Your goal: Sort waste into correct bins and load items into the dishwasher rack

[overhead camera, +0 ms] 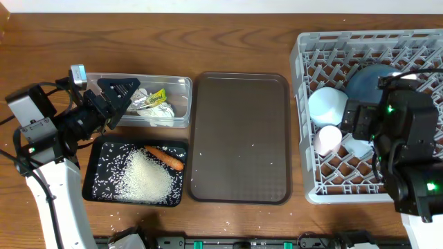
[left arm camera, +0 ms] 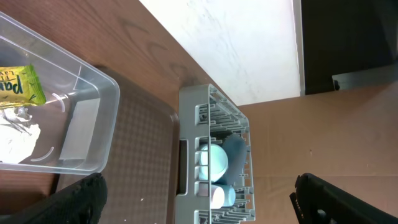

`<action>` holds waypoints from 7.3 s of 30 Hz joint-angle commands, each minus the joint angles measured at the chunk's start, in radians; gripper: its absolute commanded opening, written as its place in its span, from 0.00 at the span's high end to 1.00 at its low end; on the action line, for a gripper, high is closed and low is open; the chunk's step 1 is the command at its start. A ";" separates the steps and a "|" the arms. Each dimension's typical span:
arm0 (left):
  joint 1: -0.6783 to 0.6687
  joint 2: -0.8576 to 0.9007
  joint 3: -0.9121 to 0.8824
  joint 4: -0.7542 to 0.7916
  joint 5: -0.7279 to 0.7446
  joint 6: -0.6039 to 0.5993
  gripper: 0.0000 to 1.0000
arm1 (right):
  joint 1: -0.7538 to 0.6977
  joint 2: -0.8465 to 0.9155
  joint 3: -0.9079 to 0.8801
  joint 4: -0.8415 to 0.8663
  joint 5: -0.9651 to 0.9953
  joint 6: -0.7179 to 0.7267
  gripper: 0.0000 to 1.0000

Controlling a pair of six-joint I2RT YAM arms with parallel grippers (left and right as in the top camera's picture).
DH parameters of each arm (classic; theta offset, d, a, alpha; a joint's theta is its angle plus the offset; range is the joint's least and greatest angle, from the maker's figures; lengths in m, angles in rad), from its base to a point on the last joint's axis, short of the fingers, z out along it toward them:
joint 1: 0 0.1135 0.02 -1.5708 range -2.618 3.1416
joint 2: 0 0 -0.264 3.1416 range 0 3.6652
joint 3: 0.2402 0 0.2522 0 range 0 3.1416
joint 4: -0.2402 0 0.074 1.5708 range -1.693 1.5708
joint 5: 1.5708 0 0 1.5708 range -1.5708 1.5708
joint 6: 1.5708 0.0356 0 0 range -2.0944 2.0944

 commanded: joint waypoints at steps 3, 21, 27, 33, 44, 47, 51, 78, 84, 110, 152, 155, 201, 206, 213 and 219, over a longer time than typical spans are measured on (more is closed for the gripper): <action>0.005 -0.006 0.009 0.000 -0.002 -0.008 0.01 | 0.011 -0.145 -0.030 -0.002 0.017 -0.009 0.01; 0.005 -0.006 0.009 0.000 -0.002 -0.008 0.01 | 0.012 -0.649 -0.540 -0.119 0.017 -0.009 0.01; 0.005 -0.006 0.009 0.000 -0.002 -0.008 0.01 | 0.012 -0.733 -0.578 -0.196 0.017 0.009 0.01; 0.005 -0.006 0.009 0.000 -0.002 -0.008 0.01 | 0.012 -0.789 -0.580 -0.195 0.017 0.009 0.01; 0.005 -0.006 0.009 0.000 -0.002 -0.008 0.01 | 0.012 -0.864 -0.592 -0.191 0.017 0.009 0.01; 0.005 -0.006 0.009 0.000 -0.002 -0.008 0.01 | 0.012 -0.910 -0.593 -0.191 0.017 0.009 0.01; 0.005 -0.006 0.009 0.000 -0.002 -0.008 0.01 | 0.011 -0.958 -0.594 -0.188 0.017 0.009 0.01; 0.005 -0.006 0.009 0.000 -0.001 -0.008 0.01 | -0.014 -0.958 -1.073 0.878 -0.121 0.009 0.01; 0.005 -0.006 0.009 0.000 -0.002 -0.008 0.01 | -0.013 -0.958 -1.161 0.879 -0.141 0.009 0.01; 0.005 -0.006 0.009 0.000 -0.001 -0.008 0.01 | -0.047 -0.958 -1.162 0.807 -0.146 -0.141 0.01; -0.014 -0.079 0.008 0.000 -0.002 -0.008 0.01 | -0.047 -0.958 -1.162 0.807 -0.146 -0.141 0.01; -0.061 -0.136 0.008 0.000 -0.002 -0.008 0.01 | -0.047 -0.958 -1.162 0.807 -0.146 -0.141 0.01; -0.615 -0.900 -0.497 0.011 -0.167 -0.008 0.01 | -0.047 -0.958 -1.162 0.807 -0.146 -0.141 0.01; -0.615 -1.000 -0.624 0.011 -0.186 -0.008 0.01 | -0.047 -0.958 -1.162 0.807 -0.146 -0.141 0.01; -0.615 -1.126 -0.752 0.048 -0.245 -0.008 0.01 | -0.047 -0.958 -1.162 0.807 -0.146 -0.141 0.01; -0.615 -1.200 -0.860 0.207 -0.269 -0.008 0.01 | -0.047 -0.958 -1.162 0.807 -0.146 -0.141 0.01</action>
